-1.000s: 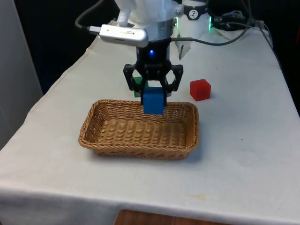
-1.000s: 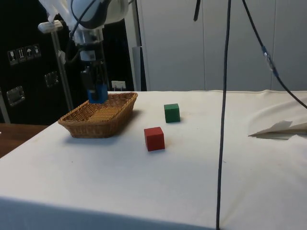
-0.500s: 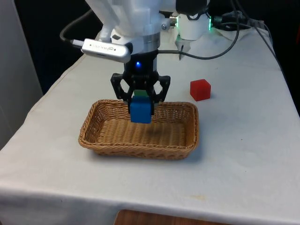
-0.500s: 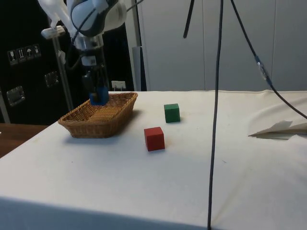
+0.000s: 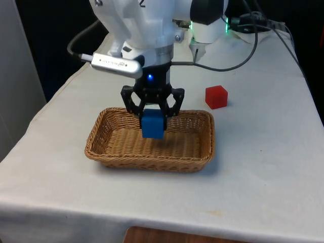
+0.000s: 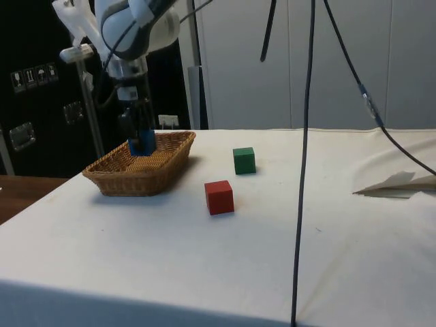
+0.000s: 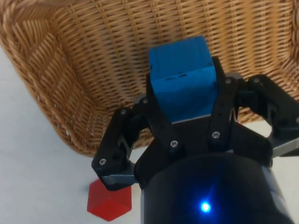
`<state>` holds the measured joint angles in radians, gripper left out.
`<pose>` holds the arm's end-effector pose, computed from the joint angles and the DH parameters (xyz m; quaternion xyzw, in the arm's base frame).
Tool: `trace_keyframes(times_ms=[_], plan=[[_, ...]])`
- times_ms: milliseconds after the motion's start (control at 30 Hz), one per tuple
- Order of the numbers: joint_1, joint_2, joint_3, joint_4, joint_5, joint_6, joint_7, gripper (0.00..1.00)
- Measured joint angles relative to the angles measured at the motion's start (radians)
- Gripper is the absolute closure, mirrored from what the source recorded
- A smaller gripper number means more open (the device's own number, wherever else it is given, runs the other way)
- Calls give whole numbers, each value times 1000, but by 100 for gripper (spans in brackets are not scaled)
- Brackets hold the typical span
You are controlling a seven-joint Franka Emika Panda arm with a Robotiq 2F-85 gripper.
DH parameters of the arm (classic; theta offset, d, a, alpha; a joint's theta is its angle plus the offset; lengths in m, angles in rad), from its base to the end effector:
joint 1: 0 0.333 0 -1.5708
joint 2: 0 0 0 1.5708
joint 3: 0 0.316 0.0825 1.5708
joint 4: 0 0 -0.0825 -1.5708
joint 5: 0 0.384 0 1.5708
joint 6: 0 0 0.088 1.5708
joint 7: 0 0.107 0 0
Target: Pick up the blue cube and place it into the basket.
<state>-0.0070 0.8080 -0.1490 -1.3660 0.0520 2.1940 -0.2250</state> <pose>0.7338 -0.0894 0.2411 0.9985 0.0431 0.0080 0.0342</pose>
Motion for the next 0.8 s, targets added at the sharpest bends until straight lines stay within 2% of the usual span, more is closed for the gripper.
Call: trace_keyframes(times_ms=[633, 667, 800], plan=[[1, 69, 0, 1, 0, 57, 12, 100], [1, 71, 0, 2, 0, 59, 12, 97], [1, 75, 1, 2, 0, 62, 13, 58]])
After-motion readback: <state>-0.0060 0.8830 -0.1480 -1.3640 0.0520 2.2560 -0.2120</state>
